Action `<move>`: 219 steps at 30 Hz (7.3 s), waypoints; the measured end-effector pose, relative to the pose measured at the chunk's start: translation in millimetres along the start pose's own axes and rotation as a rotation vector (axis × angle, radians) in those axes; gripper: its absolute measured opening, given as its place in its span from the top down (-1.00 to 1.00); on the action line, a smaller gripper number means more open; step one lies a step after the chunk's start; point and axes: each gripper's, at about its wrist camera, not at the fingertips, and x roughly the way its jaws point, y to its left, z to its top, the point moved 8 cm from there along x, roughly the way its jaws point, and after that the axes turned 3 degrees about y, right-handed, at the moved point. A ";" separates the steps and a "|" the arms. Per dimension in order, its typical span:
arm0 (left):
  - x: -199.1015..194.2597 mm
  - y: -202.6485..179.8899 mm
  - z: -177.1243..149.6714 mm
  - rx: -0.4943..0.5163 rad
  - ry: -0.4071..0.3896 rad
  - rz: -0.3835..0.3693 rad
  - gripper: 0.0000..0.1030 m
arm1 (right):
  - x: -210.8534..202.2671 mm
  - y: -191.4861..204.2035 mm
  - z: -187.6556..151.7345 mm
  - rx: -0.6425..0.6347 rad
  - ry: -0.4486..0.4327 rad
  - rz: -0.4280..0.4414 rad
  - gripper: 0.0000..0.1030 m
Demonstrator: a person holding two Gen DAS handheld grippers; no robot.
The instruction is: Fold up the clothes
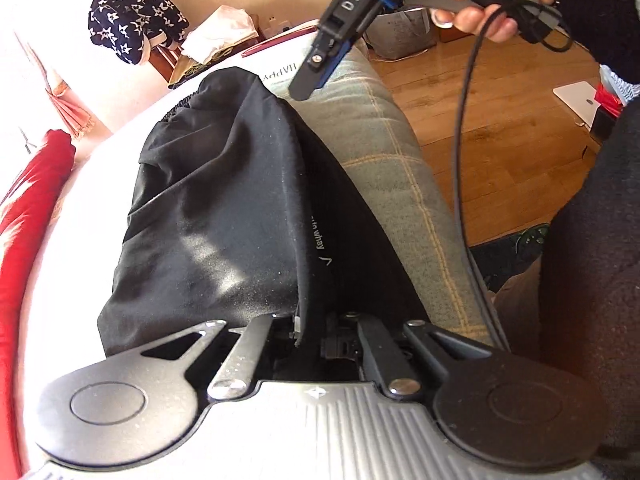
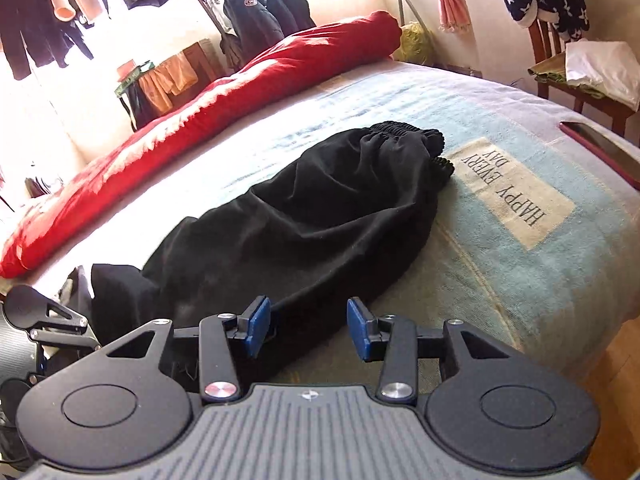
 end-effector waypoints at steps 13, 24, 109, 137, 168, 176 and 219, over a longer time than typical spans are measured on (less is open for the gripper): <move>19.9 -9.2 14.1 -0.063 0.135 -0.051 0.97 | 45.2 -34.9 10.3 0.129 0.144 0.211 0.01; -12.1 0.9 8.0 -0.174 0.125 -0.124 0.37 | 10.5 -35.1 39.5 -0.058 0.022 0.001 -0.04; 92.4 197.8 6.4 -0.848 0.031 0.123 -0.33 | 45.0 -102.2 111.5 0.049 -0.070 0.130 -0.21; 51.0 183.0 10.9 -1.006 -0.114 0.147 -0.40 | 112.3 -153.6 112.6 0.409 -0.008 0.279 0.29; 101.4 213.0 -3.1 -1.014 -0.036 0.149 -0.41 | 126.9 -56.3 141.5 -0.023 0.064 0.216 -0.33; 84.0 224.9 -7.0 -1.080 -0.062 0.206 -0.35 | 120.5 -77.7 146.6 -0.008 0.041 0.110 0.38; -36.4 140.4 -110.2 -1.375 0.055 0.384 0.09 | 95.4 16.6 94.5 -0.329 0.170 0.276 -0.40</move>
